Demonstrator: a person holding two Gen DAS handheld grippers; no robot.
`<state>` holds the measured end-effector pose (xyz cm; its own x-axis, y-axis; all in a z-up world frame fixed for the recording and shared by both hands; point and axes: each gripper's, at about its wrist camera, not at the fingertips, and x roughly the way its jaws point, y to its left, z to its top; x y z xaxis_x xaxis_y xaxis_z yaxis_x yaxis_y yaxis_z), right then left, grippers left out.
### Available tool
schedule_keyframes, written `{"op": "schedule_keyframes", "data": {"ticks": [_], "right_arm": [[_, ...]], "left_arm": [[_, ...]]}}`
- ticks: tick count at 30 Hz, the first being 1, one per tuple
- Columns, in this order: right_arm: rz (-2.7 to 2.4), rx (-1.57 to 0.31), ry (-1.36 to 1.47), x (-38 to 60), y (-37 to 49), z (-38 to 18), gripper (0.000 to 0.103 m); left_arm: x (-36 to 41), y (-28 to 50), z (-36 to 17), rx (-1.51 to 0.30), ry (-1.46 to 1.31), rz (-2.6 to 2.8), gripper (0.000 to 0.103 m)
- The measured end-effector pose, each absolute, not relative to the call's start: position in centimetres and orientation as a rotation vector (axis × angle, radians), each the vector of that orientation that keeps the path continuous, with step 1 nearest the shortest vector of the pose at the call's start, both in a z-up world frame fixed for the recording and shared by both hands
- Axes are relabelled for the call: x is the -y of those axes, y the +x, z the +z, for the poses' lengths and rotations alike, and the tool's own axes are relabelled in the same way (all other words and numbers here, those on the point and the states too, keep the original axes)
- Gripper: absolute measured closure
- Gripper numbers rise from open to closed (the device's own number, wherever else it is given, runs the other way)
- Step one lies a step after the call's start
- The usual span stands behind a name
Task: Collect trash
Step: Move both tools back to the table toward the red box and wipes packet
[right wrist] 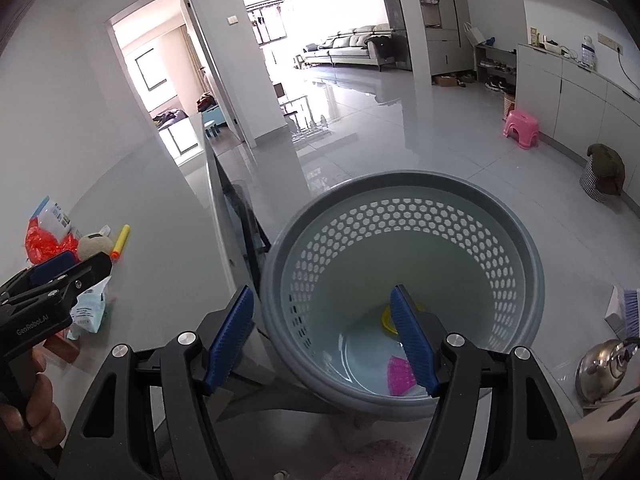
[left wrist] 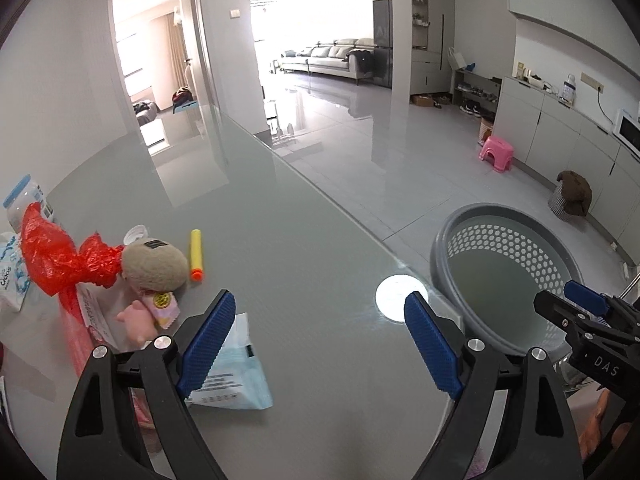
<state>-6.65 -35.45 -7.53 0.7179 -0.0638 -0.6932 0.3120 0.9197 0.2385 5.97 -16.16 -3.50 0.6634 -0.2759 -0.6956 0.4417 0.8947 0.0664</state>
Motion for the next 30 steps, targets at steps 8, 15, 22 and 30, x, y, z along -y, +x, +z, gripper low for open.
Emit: {"op": "schedule_keyframes", "data": {"ticks": [8,15,22,30], "right_arm": [[-0.147,-0.728,0.300,30.8,-4.6,-5.6,0.034],[-0.046,-0.699,0.277,27.1,-4.1,-4.0,0.033],[0.036,-0.680,0.258,24.8,-3.3,-3.5,0.032],[0.124,-0.714,0.244,22.2,-1.4,-4.7,0.032]], "left_arm": [[10.1,6.7,-2.3,-0.734,0.210,-0.335,0.018],[5.7,6.3,-0.1,-0.694,0.173,-0.255,0.018],[1.8,5.2,1.0,-0.667,0.116,-0.152,0.016],[-1.8,4.9,-1.1,-0.728,0.091,-0.034,0.015]]}}
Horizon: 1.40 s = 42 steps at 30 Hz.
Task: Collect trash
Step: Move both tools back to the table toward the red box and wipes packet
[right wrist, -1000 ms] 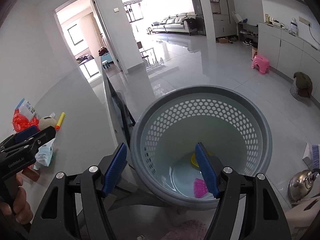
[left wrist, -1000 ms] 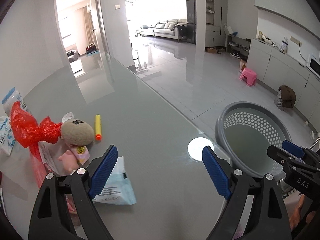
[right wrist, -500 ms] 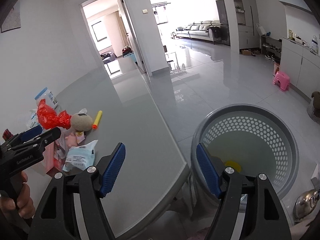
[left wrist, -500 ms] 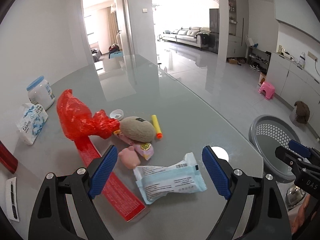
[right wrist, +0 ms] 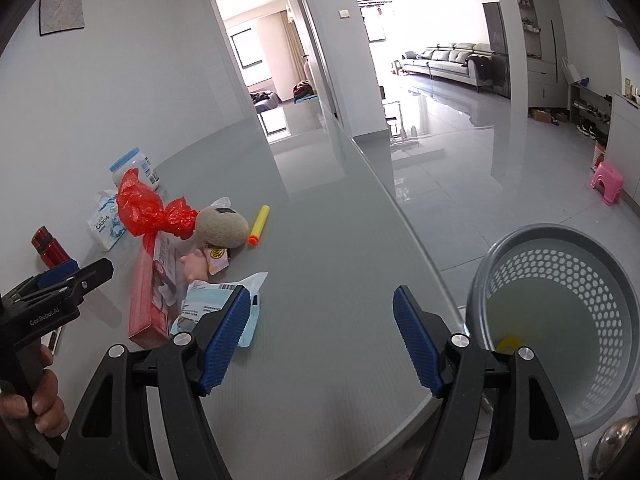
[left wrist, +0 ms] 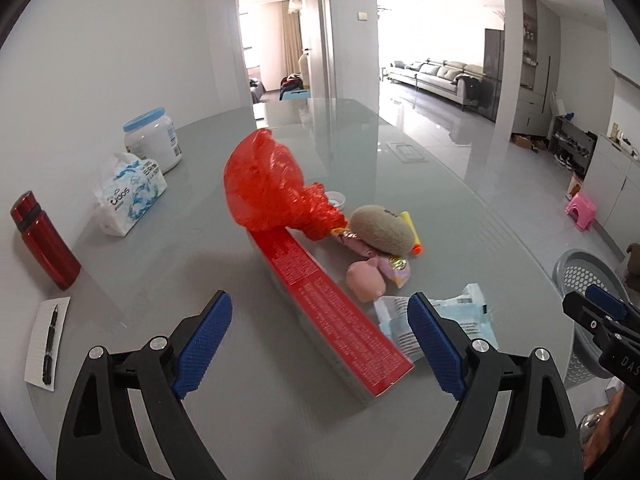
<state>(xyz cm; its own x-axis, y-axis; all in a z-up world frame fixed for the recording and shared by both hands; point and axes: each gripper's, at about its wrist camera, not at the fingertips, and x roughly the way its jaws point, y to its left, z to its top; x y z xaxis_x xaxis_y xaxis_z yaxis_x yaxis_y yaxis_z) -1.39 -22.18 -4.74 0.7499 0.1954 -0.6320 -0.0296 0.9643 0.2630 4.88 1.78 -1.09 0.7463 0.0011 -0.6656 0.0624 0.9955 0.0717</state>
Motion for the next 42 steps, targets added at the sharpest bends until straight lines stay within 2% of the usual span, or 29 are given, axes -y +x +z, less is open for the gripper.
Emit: {"op": "schedule_keyframes", "data": {"ticks": [11,25,36,42], "right_arm": [[0.199,-0.749,0.206,20.4,0.9,-6.0,0.032],[0.231,-0.763,0.200,20.5,2.2,-6.4,0.032],[0.367,-0.744,0.153,17.8,2.3,-6.1,0.030],[0.471,-0.740,-0.032,15.0,2.6,-5.5,0.030]], "left_arm": [[-4.3,6.9,-4.4,-0.848,-0.034,0.065,0.015],[-2.5,10.8,-6.6,-0.914,-0.056,0.104,0.015],[-6.2,8.8,-6.8,-0.920,-0.022,0.170,0.016],[-8.1,7.3,-6.8,-0.921,-0.029,0.199,0.016]]}}
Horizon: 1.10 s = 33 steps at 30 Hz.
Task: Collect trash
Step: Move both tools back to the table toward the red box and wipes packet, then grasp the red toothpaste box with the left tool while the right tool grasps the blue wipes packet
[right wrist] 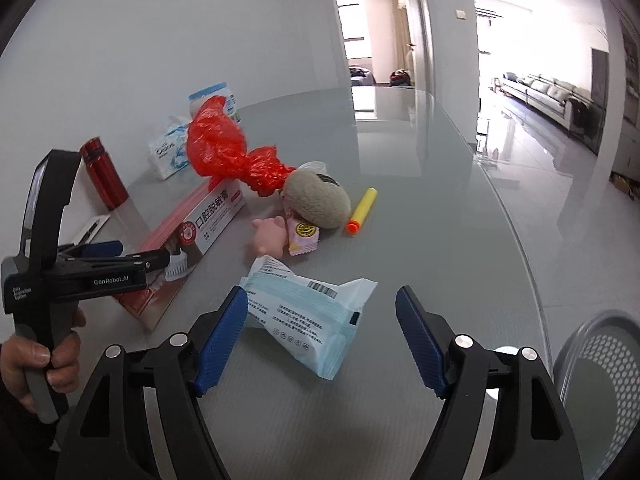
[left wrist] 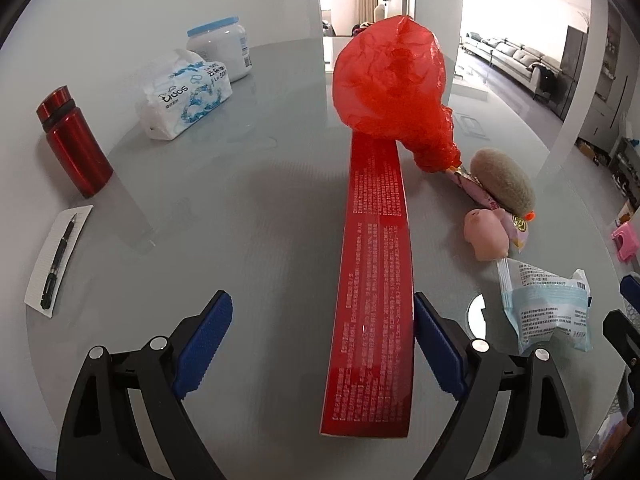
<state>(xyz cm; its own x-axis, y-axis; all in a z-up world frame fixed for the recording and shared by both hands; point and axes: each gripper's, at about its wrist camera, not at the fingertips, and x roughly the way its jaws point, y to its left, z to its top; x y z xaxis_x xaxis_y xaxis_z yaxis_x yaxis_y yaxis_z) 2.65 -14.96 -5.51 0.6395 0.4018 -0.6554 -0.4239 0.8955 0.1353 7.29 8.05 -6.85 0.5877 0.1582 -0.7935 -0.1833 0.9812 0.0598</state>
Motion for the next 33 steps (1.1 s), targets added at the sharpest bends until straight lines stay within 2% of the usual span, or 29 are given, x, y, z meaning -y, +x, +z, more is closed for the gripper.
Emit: {"op": "schedule_keyframes", "data": {"ticks": [11,21,30,31,33], "right_arm": [[0.651,-0.781,-0.312,11.5,4.9,-5.1,0.023],[0.673,-0.819,-0.589,8.8,5.9,-7.3,0.023],[0.731,-0.865,-0.576,8.1,6.8,-8.4,0.024],[0.737,-0.870,-0.565,8.0,6.7,-8.5,0.024],[0.752,-0.879,-0.530,8.2,6.7,-8.4,0.033]], "left_arm": [[-8.2,6.9,-6.5,-0.907,-0.023,0.192,0.016],[-8.0,7.2,-6.4,-0.909,-0.028,0.175,0.016],[-7.8,7.3,-6.4,-0.908,-0.024,0.169,0.016],[-7.7,7.3,-6.5,-0.909,-0.025,0.169,0.016],[-7.8,7.3,-6.5,-0.913,-0.029,0.166,0.016]]}}
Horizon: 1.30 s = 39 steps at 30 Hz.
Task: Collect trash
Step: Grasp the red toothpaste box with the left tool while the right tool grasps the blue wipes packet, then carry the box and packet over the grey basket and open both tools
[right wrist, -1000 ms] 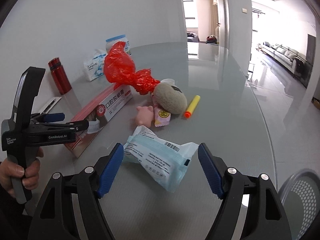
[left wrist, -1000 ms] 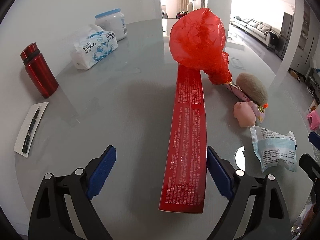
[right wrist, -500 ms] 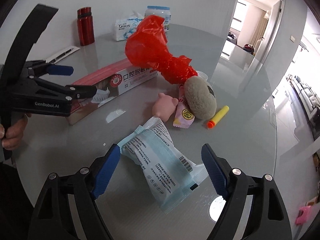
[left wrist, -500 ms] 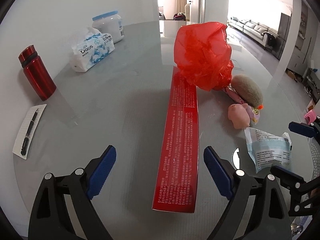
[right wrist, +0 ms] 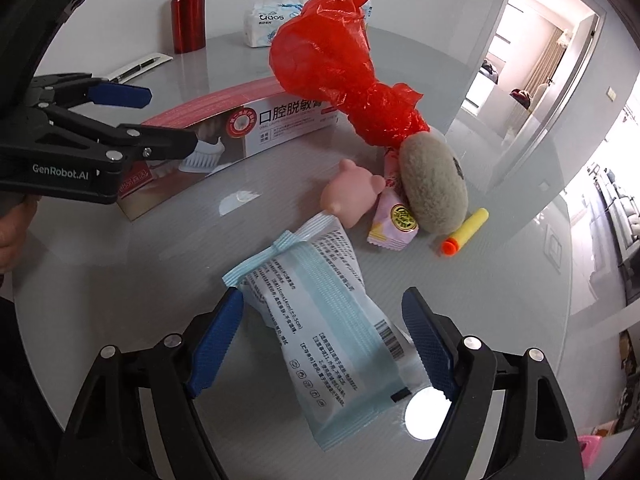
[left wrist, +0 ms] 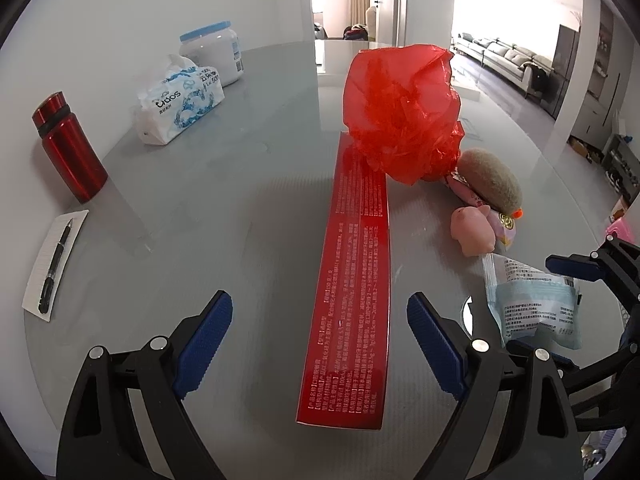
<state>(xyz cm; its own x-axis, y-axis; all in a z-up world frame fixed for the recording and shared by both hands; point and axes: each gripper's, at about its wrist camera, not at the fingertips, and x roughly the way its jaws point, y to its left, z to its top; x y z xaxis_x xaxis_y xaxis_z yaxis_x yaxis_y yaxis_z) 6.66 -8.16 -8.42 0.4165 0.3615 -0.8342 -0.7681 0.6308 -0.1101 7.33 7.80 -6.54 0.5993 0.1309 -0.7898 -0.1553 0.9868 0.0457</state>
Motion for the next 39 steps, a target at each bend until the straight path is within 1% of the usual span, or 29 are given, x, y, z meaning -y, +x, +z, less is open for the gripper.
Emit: {"op": "schedule_keyframes", "data": {"ticks": [1,3,4,9,17,19,21,22,23,24,26,31,39], "right_arm": [[0.753,-0.884,-0.515,8.2,6.6,-8.4,0.045],[0.755,-0.898,-0.463,8.6,6.6,-8.2,0.049],[0.757,-0.901,-0.438,8.9,6.4,-8.1,0.054],[0.747,-0.875,-0.300,10.2,5.1,-7.3,0.055],[0.598,-0.775,0.020,14.4,3.0,-5.0,0.055],[0.576,-0.762,0.071,15.2,2.5,-4.6,0.055],[0.553,-0.759,0.094,15.6,2.3,-4.4,0.055],[0.543,-0.762,0.099,15.7,2.1,-4.5,0.055],[0.536,-0.766,0.101,15.7,1.9,-4.7,0.055],[0.530,-0.772,0.102,15.7,1.8,-4.8,0.055],[0.514,-0.778,0.102,15.6,1.8,-4.9,0.055],[0.492,-0.776,0.120,15.6,1.5,-4.9,0.055],[0.472,-0.756,0.135,15.0,0.6,-4.8,0.055]], "left_arm": [[-7.8,7.3,-6.6,-0.914,-0.031,0.164,0.016],[-7.8,7.4,-6.6,-0.915,-0.035,0.160,0.016],[-7.8,7.4,-6.7,-0.915,-0.036,0.157,0.016],[-7.8,7.9,-7.1,-0.920,-0.043,0.146,0.016],[-7.7,10.0,-7.9,-0.905,-0.030,0.170,0.016],[-7.6,10.4,-8.2,-0.911,-0.025,0.171,0.023],[-7.7,10.7,-8.5,-0.930,-0.034,0.162,0.039],[-7.9,10.8,-8.8,-0.943,-0.045,0.155,0.042],[-8.1,10.8,-9.0,-0.951,-0.058,0.144,0.051],[-8.2,10.8,-9.1,-0.957,-0.074,0.130,0.064],[-8.6,10.6,-9.1,-0.959,-0.090,0.126,0.068],[-10.1,9.2,-8.0,-0.921,-0.123,0.135,0.068],[-12.6,5.1,-4.5,-0.816,-0.121,0.201,0.068]]}}
